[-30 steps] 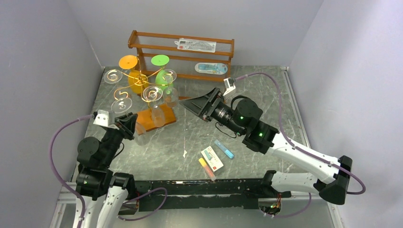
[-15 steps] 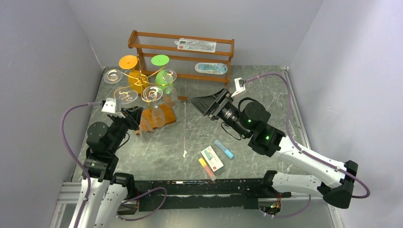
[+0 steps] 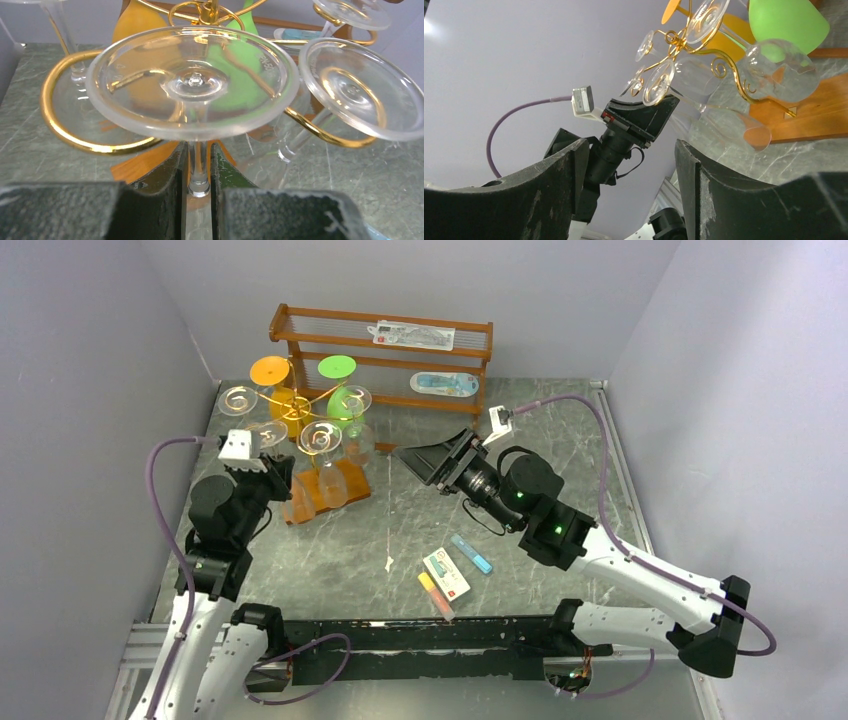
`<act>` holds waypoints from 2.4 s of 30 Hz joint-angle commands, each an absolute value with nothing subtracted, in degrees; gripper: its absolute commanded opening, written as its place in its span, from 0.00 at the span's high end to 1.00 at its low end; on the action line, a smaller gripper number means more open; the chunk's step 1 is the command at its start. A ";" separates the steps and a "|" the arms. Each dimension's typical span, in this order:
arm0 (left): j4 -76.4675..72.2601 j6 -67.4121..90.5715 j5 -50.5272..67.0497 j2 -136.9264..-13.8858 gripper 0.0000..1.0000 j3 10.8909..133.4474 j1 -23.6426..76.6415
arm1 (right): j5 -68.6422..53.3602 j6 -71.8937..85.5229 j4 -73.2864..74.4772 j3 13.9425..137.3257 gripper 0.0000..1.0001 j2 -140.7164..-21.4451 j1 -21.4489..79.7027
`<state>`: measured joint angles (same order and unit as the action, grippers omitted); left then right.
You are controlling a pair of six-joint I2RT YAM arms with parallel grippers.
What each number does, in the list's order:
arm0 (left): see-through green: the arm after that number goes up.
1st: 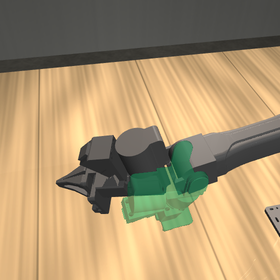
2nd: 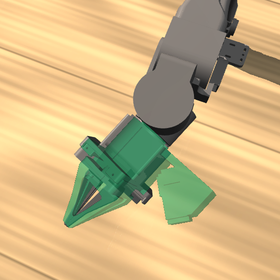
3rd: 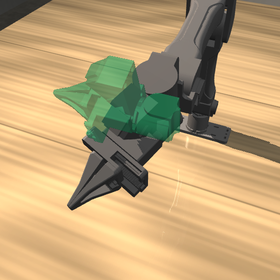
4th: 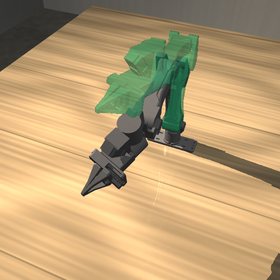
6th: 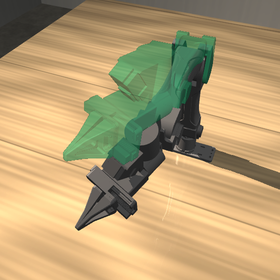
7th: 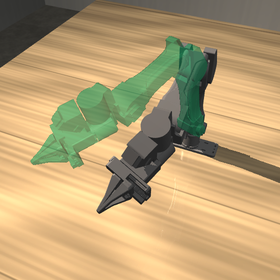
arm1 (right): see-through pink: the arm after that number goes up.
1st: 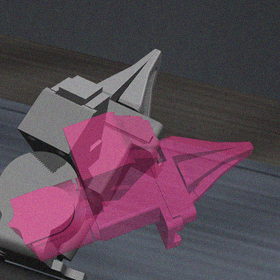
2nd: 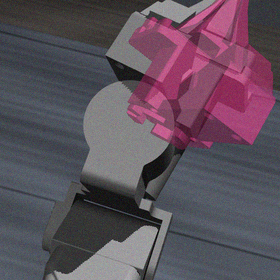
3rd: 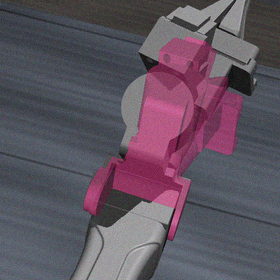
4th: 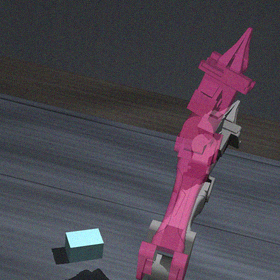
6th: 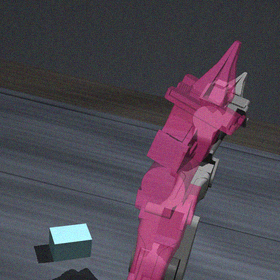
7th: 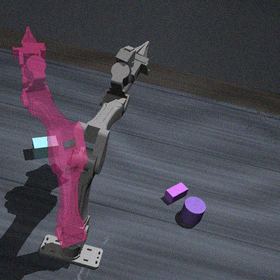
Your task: Place the wine glass upside down on the wine glass rack
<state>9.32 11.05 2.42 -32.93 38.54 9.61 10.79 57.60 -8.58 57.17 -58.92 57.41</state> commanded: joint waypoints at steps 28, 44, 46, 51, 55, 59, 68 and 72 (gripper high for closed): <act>4.94 11.66 -5.41 -27.59 0.95 36.94 9.84 | 9.31 58.22 -10.02 56.09 0.37 -60.03 57.09; 1.06 7.70 0.09 -24.64 0.95 33.09 9.84 | 9.49 58.18 -10.09 55.50 0.37 -59.25 57.05; -1.14 8.07 -2.59 -23.15 0.95 31.78 9.84 | 9.49 58.11 -10.15 55.38 0.37 -59.09 57.09; -4.80 9.53 -7.70 -20.86 0.95 29.27 9.84 | 9.50 58.08 -10.45 55.28 0.37 -59.05 57.05; -6.30 9.71 -9.86 -22.30 0.95 29.40 9.84 | 9.40 58.01 -10.70 55.28 0.37 -59.06 57.09; -9.40 9.42 -10.86 -23.76 0.95 29.05 9.84 | 9.47 57.76 -11.05 55.28 0.37 -59.06 57.11; -21.32 12.07 -14.43 -23.96 0.95 22.95 9.84 | 9.75 57.05 -11.67 55.55 0.37 -59.15 57.10; -27.73 9.89 -10.91 -24.45 0.95 20.72 9.84 | 9.77 57.00 -11.87 55.63 0.37 -59.33 57.12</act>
<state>-15.84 11.11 -12.53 -24.40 22.26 9.61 8.78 57.78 -10.20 55.88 -59.92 57.41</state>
